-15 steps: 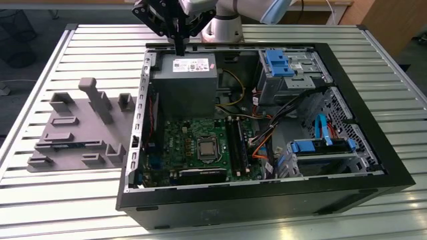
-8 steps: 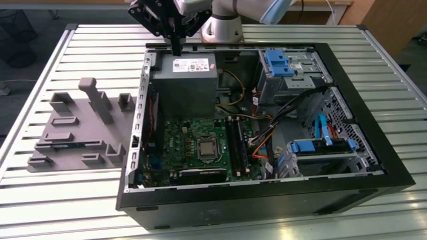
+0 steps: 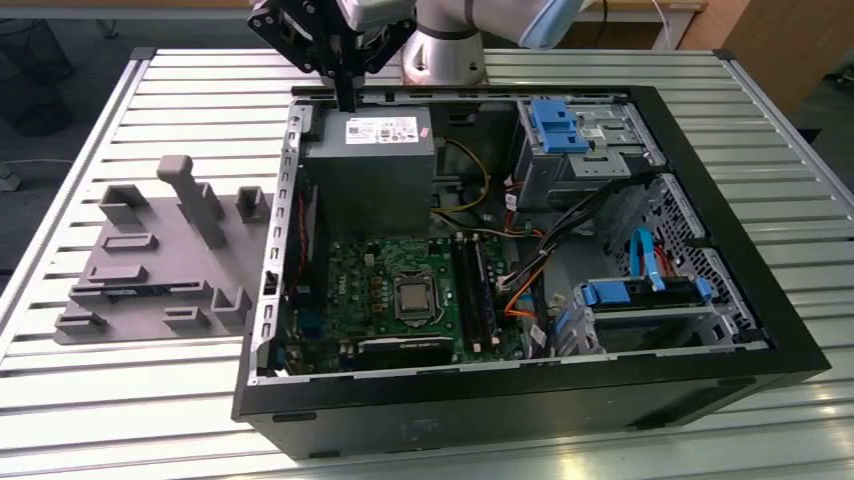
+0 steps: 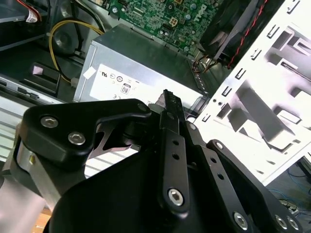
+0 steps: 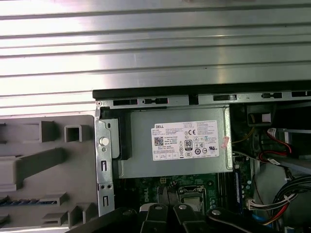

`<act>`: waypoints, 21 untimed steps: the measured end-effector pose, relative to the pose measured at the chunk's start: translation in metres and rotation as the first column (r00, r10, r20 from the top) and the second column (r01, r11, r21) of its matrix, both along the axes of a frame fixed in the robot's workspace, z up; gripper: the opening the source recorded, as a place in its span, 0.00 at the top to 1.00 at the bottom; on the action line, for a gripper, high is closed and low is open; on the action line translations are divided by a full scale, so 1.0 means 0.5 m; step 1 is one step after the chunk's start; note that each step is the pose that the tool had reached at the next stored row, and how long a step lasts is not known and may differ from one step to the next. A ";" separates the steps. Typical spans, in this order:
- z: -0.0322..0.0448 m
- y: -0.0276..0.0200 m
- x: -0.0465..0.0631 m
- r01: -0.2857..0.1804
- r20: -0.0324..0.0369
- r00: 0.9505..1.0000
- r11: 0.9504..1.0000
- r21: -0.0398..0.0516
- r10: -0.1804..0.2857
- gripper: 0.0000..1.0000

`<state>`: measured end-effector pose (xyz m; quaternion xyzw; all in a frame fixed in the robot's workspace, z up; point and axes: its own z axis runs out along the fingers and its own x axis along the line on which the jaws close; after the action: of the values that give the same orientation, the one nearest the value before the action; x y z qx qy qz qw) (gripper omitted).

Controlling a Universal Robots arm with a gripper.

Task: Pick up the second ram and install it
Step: 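Reach for the second ram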

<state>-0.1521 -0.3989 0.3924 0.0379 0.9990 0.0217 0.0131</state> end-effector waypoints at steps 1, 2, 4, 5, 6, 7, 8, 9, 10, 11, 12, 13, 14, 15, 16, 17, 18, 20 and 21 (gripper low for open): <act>0.000 0.0000 -0.001 0.000 0.000 1.000 1.000 0.000 0.000 0.89; 0.000 0.0000 -0.003 0.000 0.000 1.000 1.000 0.000 0.000 0.89; 0.000 0.0000 -0.006 0.000 0.000 1.000 1.000 0.000 0.000 0.89; 0.000 0.0000 -0.007 0.000 0.000 1.000 1.000 0.000 0.000 0.89; 0.000 0.0000 -0.009 0.000 0.000 1.000 1.000 0.000 0.000 0.89; 0.000 0.0000 -0.010 0.000 0.000 1.000 1.000 0.000 0.000 0.89; 0.000 0.0000 -0.012 0.000 0.000 1.000 1.000 0.000 0.000 0.89; 0.000 0.0000 -0.013 0.000 0.000 1.000 1.000 0.000 0.000 0.89; 0.000 0.0000 -0.015 0.000 0.000 1.000 1.000 0.000 0.000 0.89; 0.000 0.0000 -0.016 0.000 0.000 1.000 1.000 0.000 0.000 0.89; 0.000 0.0000 -0.017 0.000 0.000 1.000 1.000 0.000 0.000 0.89; 0.000 0.0000 -0.019 0.000 0.000 1.000 1.000 0.000 0.000 0.89; 0.000 0.0000 -0.021 0.000 0.000 1.000 1.000 0.000 0.000 0.89; 0.000 0.0000 -0.022 0.000 0.000 1.000 1.000 0.000 0.000 0.89; 0.000 0.0000 -0.024 0.000 0.000 1.000 1.000 0.000 0.000 0.89; 0.000 0.0000 -0.026 0.000 0.000 1.000 1.000 0.000 0.000 0.89; 0.000 0.0000 -0.027 0.000 0.000 1.000 1.000 0.000 0.000 0.89; 0.000 0.0000 -0.030 0.000 0.000 1.000 1.000 0.000 0.000 0.89; 0.000 0.0000 -0.032 0.000 0.000 1.000 1.000 0.000 0.000 0.89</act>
<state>-0.1680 -0.3989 0.3923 0.0379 0.9990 0.0217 0.0131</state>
